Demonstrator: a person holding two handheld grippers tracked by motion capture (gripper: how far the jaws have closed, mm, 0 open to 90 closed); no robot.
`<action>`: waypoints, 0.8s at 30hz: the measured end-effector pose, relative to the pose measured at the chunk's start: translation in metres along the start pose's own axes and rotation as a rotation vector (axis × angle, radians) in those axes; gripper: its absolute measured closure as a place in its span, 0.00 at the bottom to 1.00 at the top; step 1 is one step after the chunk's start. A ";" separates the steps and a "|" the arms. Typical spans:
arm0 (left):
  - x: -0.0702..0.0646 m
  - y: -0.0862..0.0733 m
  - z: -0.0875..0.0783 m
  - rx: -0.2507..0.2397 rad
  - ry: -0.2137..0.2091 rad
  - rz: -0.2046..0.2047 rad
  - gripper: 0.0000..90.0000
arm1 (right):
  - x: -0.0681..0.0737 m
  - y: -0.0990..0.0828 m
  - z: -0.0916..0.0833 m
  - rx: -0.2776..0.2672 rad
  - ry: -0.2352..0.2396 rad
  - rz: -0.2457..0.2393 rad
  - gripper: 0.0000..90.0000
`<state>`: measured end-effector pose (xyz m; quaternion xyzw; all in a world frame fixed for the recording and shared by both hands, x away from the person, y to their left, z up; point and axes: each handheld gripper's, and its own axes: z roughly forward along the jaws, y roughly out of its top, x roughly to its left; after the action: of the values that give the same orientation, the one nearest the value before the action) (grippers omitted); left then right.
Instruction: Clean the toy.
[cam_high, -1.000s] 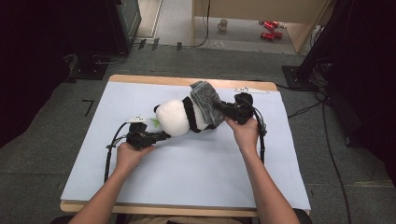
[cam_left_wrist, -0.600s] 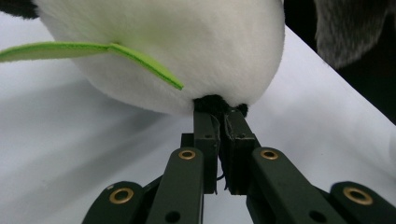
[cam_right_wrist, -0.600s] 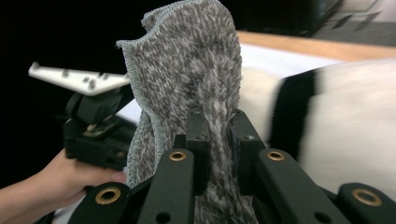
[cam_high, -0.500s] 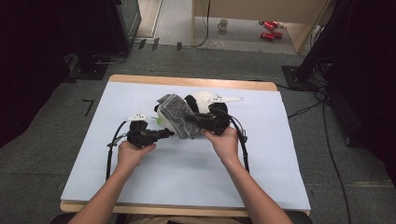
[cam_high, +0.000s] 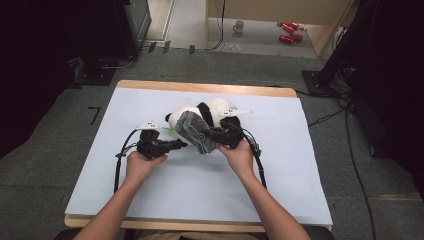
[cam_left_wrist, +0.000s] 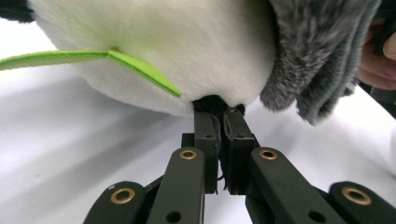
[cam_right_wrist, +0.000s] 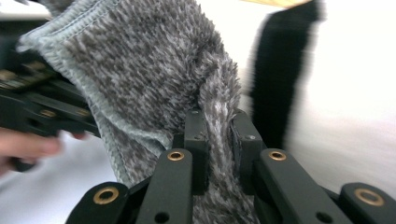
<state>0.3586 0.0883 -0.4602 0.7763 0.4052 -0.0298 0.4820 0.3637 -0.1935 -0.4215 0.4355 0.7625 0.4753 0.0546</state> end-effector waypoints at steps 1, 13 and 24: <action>0.001 0.000 -0.001 0.003 0.003 -0.001 0.97 | -0.002 0.000 -0.001 0.006 -0.029 0.000 0.90; 0.006 0.002 -0.005 -0.002 0.008 -0.016 0.97 | -0.033 0.002 -0.020 0.007 -0.091 0.043 0.90; 0.013 0.001 -0.005 0.008 0.023 -0.042 0.97 | -0.074 -0.004 -0.042 -0.021 -0.195 0.143 0.90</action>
<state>0.3657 0.0999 -0.4622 0.7698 0.4268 -0.0328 0.4734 0.3854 -0.2756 -0.4262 0.5323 0.7154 0.4415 0.0990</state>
